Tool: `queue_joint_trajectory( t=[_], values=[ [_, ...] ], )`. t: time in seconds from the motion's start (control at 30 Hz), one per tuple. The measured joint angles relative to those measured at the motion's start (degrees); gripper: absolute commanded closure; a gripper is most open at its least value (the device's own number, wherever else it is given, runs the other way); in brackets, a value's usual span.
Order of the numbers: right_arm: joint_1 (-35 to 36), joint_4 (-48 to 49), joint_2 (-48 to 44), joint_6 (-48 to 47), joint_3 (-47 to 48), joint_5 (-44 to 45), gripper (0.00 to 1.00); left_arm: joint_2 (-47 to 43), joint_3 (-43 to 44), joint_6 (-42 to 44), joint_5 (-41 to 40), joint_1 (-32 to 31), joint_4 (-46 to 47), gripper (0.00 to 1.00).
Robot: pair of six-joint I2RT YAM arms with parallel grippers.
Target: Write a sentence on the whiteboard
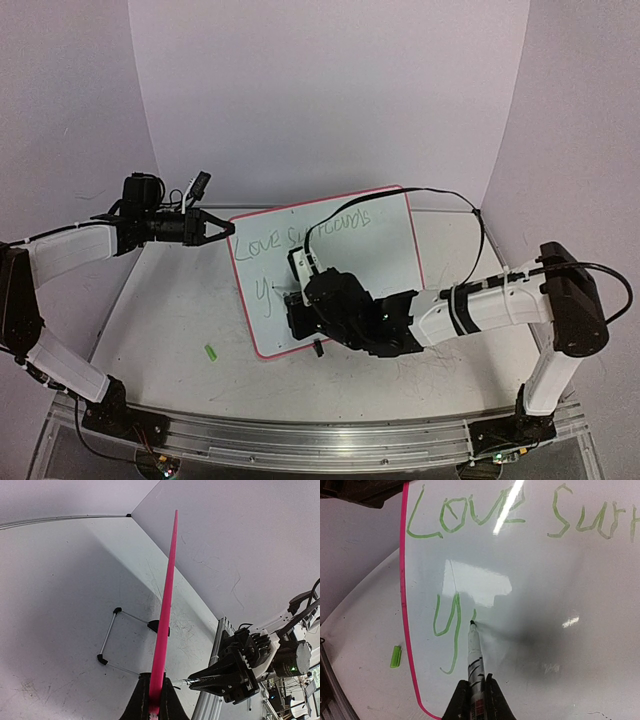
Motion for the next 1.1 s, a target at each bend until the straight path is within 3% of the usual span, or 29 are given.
queue_joint_trajectory(
  t=[1.1],
  values=[
    [-0.72,-0.13,0.32,-0.22,1.48,1.27,1.0,0.37,0.0,-0.15,0.02,0.02,0.48,0.98]
  ],
)
